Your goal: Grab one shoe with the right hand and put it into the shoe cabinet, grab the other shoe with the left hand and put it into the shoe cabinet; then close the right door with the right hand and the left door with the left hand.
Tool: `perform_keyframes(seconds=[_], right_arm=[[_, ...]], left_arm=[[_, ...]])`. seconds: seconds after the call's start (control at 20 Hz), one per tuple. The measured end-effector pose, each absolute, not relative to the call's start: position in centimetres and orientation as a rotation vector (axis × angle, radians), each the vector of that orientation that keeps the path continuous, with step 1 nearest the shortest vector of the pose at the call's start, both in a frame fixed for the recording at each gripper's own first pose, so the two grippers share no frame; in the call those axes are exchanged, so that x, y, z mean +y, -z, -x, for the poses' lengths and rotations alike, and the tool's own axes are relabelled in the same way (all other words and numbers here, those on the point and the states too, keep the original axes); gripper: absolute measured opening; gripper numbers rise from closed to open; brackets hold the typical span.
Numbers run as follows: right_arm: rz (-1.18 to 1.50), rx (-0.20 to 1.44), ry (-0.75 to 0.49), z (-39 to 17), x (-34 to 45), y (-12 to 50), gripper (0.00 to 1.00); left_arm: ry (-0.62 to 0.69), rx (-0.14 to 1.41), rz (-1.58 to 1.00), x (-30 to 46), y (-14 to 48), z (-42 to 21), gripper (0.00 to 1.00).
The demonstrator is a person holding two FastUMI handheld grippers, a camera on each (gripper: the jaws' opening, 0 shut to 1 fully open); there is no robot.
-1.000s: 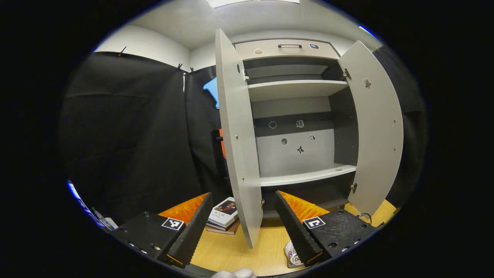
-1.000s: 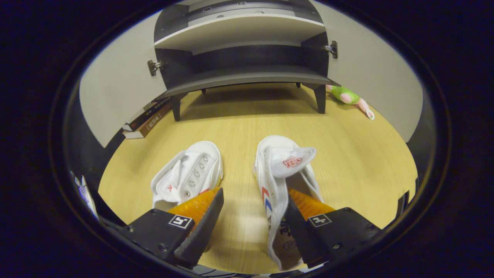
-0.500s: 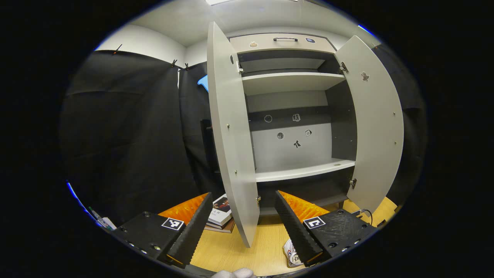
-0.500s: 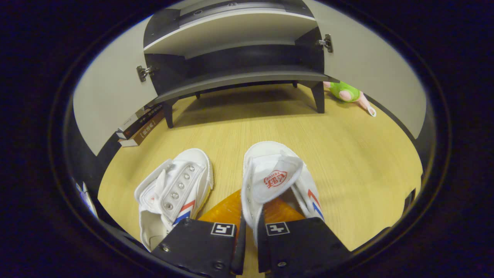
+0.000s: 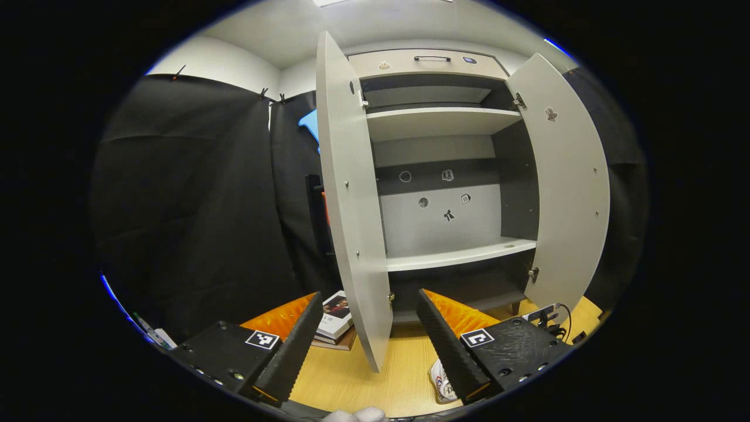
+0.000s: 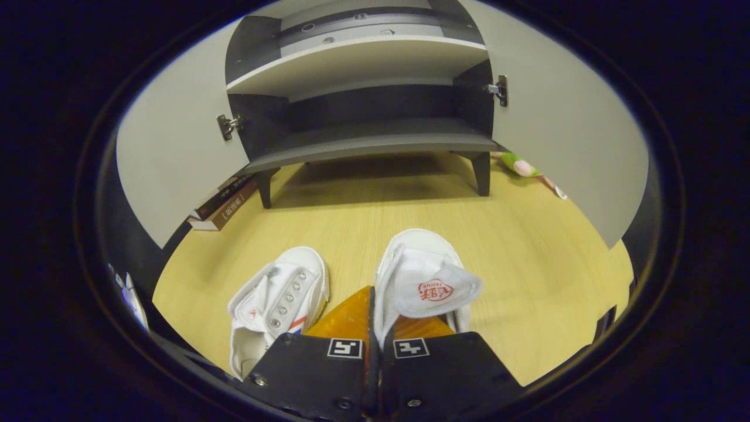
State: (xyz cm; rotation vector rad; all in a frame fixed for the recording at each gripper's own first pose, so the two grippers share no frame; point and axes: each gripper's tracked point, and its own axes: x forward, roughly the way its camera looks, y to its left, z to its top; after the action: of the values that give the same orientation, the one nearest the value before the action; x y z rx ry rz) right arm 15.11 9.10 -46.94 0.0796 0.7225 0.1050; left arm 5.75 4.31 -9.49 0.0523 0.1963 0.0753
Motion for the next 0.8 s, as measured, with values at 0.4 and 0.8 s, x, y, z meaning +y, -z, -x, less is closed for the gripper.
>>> perform_keyframes(seconds=[0.4, 0.8], right_arm=[[-0.052, 0.565, -0.103, -15.5, 8.9, 32.8, 0.06], [-0.057, 0.395, -0.105, -20.4, 9.4, 17.6, 0.06]], left_arm=[[-0.029, 0.157, -0.005, 4.8, 8.7, -3.7, 0.96], [-0.028, 0.184, -0.017, 4.8, 10.2, -3.4, 0.96]])
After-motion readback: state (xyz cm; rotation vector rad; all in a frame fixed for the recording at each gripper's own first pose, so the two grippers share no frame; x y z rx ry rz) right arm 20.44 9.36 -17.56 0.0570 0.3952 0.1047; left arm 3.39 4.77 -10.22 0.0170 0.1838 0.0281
